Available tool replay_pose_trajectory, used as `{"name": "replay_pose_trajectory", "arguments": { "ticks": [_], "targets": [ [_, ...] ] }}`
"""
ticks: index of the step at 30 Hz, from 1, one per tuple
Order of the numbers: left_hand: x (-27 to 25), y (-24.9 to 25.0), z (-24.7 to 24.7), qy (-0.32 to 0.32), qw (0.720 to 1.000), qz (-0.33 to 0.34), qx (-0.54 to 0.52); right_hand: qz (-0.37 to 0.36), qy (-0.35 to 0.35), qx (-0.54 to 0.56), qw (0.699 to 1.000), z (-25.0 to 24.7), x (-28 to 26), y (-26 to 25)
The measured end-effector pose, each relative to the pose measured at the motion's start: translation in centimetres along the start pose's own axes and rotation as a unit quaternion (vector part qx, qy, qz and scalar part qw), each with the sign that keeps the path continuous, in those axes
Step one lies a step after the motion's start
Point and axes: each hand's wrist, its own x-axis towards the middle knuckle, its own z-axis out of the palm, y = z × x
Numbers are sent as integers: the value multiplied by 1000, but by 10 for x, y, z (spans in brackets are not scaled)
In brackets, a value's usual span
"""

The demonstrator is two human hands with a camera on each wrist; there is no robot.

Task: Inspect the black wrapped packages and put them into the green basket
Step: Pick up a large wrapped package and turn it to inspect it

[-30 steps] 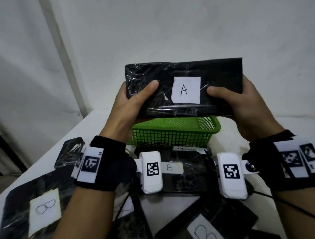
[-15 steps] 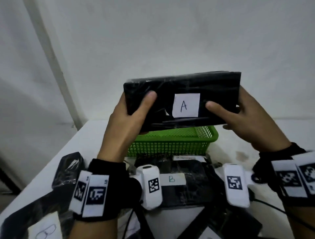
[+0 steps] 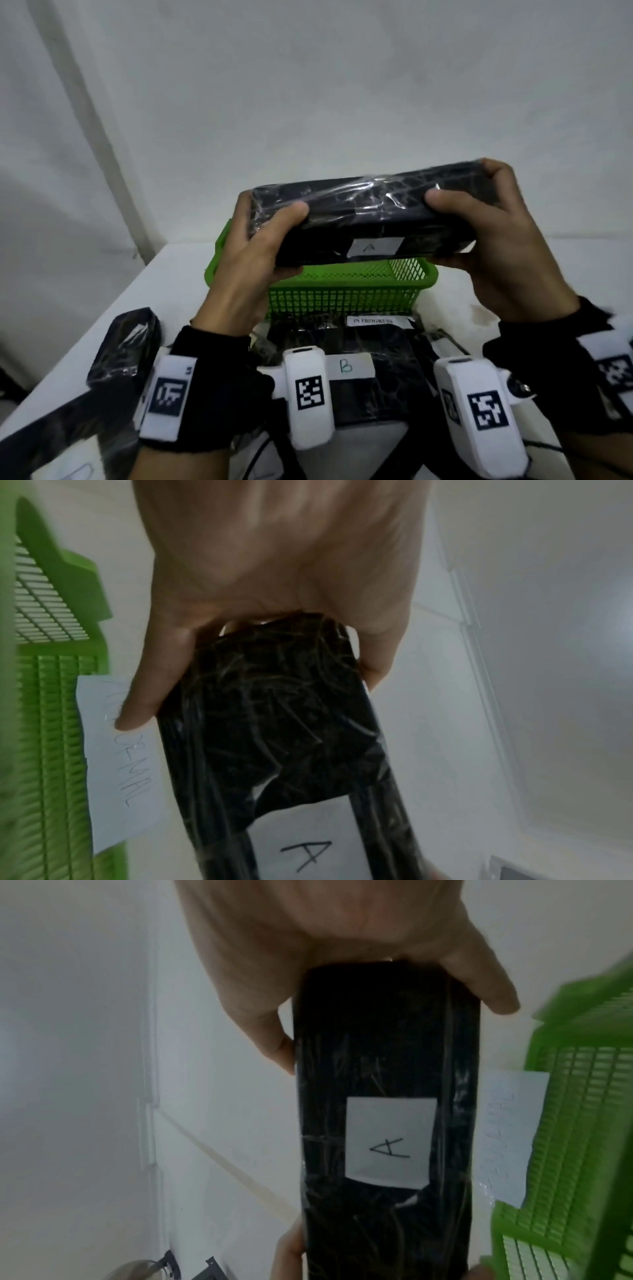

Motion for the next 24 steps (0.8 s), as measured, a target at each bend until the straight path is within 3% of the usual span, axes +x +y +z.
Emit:
{"name": "replay_pose_trajectory", "arguments": {
  "ticks": [6,9,11,14,16,19,22,24],
  "targets": [
    [-4,9,-2,12,997,51,56,-41,-12,82,996,6,8,15],
    [-8,16,-5,-22,992,5,127,-106,-47,102,988,-4,12,17],
    [-8,23,-2,-63,992,-51,99,-127,-101,137,977,-12,17,14],
    [-6,28,0,-49,997,-58,-19,-89,-163,258,948,-16,18,9],
    [-6,32,-4,-34,995,-43,-84,-55,-148,297,942,-14,17,10],
    [-4,27,-16,-58,986,-17,-153,-3,-134,209,969,-13,22,11],
    [-3,24,-20,-94,988,37,-120,119,-148,98,977,-15,24,9],
    [-4,23,-20,-83,994,28,-65,135,-154,75,976,-12,24,10]
  ]
}}
